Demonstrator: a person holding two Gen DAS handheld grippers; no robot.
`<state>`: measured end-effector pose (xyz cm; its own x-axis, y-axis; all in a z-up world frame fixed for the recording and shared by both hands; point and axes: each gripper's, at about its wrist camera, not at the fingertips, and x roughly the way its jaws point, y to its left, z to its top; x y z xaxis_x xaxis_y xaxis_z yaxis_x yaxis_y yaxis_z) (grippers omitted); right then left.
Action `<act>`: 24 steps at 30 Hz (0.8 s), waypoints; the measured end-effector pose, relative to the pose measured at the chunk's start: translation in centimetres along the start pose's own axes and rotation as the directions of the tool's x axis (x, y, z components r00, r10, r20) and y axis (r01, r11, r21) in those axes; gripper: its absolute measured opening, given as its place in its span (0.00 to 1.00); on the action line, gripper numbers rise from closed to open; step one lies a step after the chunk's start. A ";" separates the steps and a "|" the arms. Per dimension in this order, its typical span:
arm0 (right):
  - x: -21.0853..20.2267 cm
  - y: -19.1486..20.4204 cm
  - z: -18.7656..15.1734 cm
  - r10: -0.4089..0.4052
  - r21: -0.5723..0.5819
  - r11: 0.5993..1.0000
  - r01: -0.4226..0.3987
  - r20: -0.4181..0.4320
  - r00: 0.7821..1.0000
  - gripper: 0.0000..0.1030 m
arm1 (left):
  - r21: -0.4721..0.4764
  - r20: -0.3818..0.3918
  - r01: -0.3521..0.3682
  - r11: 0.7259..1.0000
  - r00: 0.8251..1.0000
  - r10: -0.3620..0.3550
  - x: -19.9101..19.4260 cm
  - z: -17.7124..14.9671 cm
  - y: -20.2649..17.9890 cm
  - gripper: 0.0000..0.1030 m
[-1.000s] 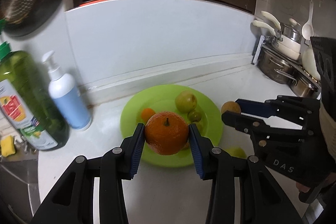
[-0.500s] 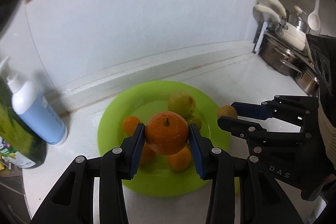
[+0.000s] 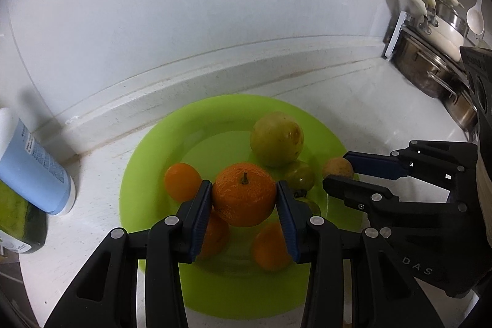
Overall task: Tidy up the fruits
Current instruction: 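Carry the orange in the left tool and brown fruit in the right tool onto the plate, then open the left tool on the plate while the right tool releases the brown fruit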
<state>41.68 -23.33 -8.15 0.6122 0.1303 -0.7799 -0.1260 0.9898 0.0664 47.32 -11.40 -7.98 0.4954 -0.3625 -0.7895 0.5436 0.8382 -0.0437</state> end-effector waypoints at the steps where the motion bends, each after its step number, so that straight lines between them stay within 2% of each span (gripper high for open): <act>1: 0.1 -0.1 0.0 0.002 0.001 1.000 -0.002 -0.002 1.000 0.27 | 0.001 -0.003 0.000 1.000 1.000 0.000 0.1 0.0 0.0 0.40; 14: 0.6 -0.4 -0.1 0.018 0.017 1.000 -0.018 -0.005 1.000 0.28 | 0.013 0.009 -0.016 1.000 1.000 0.016 -0.3 0.4 -0.2 0.41; 18: -0.1 -0.4 -0.1 0.026 0.027 0.999 -0.026 0.014 1.000 0.34 | 0.005 0.038 -0.022 1.000 0.999 0.022 -1.5 0.5 -0.3 0.45; 24: -2.2 0.0 -0.3 0.016 0.028 0.999 -0.018 0.058 0.998 0.35 | -0.022 0.079 -0.035 0.999 0.996 0.036 -4.1 0.3 -0.2 0.47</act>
<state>40.07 -23.67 -6.60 0.6547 0.1495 -0.7410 -0.1148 0.9885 0.0980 45.41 -10.17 -4.56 0.5667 -0.3630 -0.7397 0.5109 0.8591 -0.0301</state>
